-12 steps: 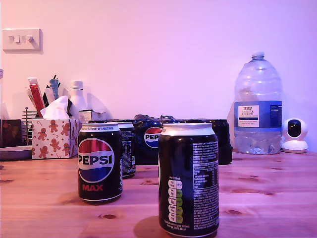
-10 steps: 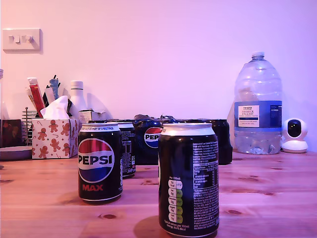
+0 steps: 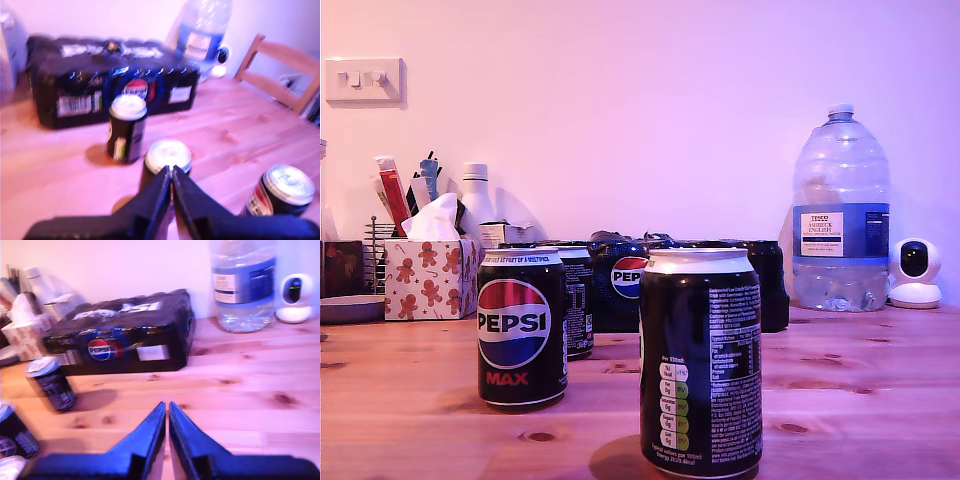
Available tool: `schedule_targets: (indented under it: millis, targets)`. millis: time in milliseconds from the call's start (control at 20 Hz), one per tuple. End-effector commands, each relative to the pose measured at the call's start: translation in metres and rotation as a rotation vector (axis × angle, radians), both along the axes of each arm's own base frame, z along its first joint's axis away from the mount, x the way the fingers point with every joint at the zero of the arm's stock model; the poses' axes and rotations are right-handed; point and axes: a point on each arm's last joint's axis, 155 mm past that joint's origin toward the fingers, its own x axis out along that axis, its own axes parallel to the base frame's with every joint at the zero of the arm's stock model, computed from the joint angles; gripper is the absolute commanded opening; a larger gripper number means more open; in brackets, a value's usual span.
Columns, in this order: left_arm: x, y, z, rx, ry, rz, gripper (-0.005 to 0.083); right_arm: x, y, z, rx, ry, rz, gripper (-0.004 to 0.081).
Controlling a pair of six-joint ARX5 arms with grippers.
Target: Stack up the Pepsi cans on top of each other
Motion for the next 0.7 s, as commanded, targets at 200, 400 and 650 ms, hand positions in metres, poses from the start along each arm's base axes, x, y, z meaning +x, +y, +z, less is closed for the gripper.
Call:
schedule_targets:
  millis: [200,400,650]
  targets:
    - [-0.004,-0.013,0.008,0.002,-0.063,-0.066,-0.0024,0.001,0.031,-0.009,0.014,0.050,0.168,-0.0013]
    - [-0.006,-0.023,0.006,0.000,-0.093,-0.098,-0.0024,0.001,0.054,-0.026,0.001,0.134,0.288,-0.0013]
    - [-0.005,-0.034,-0.018,0.029,-0.105,-0.131,-0.0024,-0.001,0.077,-0.035,-0.055,0.156,0.400,-0.0013]
